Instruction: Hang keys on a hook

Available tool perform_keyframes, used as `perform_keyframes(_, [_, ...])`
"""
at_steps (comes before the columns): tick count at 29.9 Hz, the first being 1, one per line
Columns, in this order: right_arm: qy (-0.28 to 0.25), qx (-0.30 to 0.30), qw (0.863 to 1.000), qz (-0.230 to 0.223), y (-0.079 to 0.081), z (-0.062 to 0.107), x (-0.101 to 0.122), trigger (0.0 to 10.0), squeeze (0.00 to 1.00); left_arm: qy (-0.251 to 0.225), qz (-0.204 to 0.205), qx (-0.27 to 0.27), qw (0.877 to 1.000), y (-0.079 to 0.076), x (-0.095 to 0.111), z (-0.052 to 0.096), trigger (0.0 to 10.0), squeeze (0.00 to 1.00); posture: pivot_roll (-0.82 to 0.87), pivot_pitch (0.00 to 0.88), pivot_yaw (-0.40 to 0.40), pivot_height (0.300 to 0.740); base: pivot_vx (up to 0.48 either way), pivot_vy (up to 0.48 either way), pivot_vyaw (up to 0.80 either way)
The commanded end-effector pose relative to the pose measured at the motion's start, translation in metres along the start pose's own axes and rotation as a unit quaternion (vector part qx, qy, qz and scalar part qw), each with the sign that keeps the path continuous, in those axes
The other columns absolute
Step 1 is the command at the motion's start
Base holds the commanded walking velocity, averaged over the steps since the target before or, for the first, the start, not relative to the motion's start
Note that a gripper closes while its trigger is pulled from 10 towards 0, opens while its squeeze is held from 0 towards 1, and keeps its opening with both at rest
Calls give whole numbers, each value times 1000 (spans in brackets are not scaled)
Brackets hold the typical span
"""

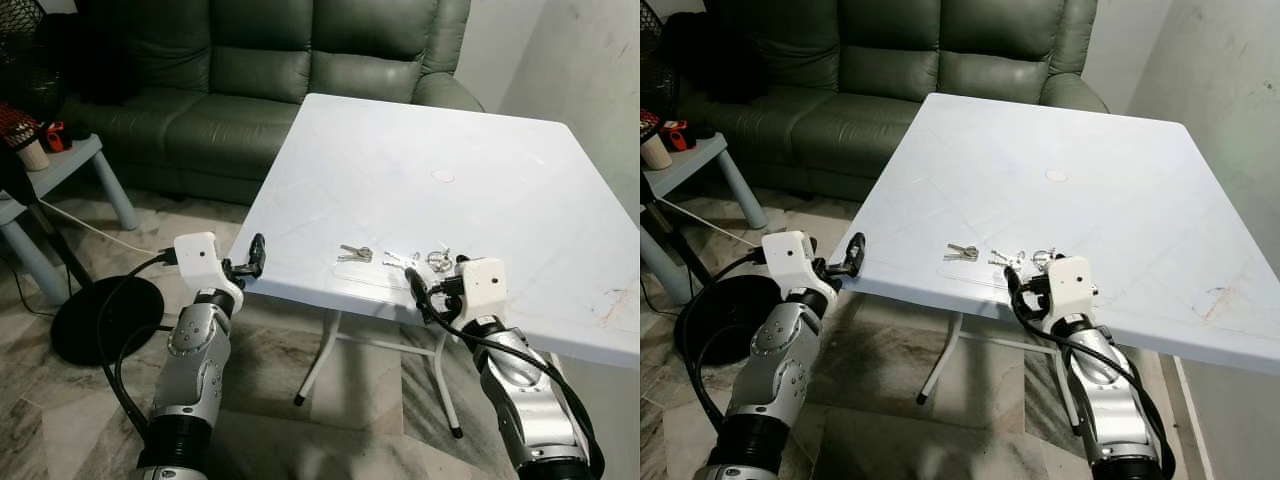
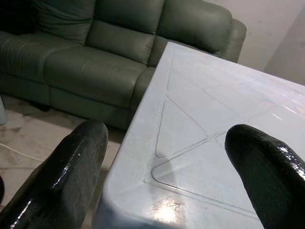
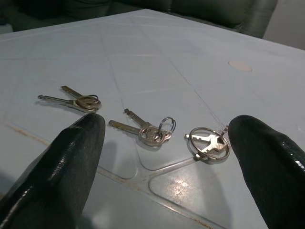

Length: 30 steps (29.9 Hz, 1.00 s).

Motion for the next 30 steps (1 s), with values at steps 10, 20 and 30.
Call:
perform_keyframes(10, [4,-61,998,-12,10,-22,10,10000,0,-17,-48,-87,995,-31,1,11,10000,0,-24,48,-42,732,0,0,0])
perform_keyframes(20, [10,-100,993,-55,45,-56,17,10000,0,-22,-51,-126,990,-49,2,17,10000,0,-18,50,-39,732,0,0,0])
perform_keyframes(30, [43,-168,984,-48,53,-68,8,7412,0,-20,-52,-121,991,-48,3,18,10000,0,-7,50,-46,732,0,0,0])
Point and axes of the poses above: a point about 5 cm out from each wrist's last joint towards the gripper, its own z axis pointing back from the gripper into the wrist, its own x axis along the axis of the wrist's last joint, y = z × x, the point moved 1 cm from there along -z, pointing out of the wrist towards the gripper, and after that the axes turned 15 degrees about -z, right-handed, at the moved point
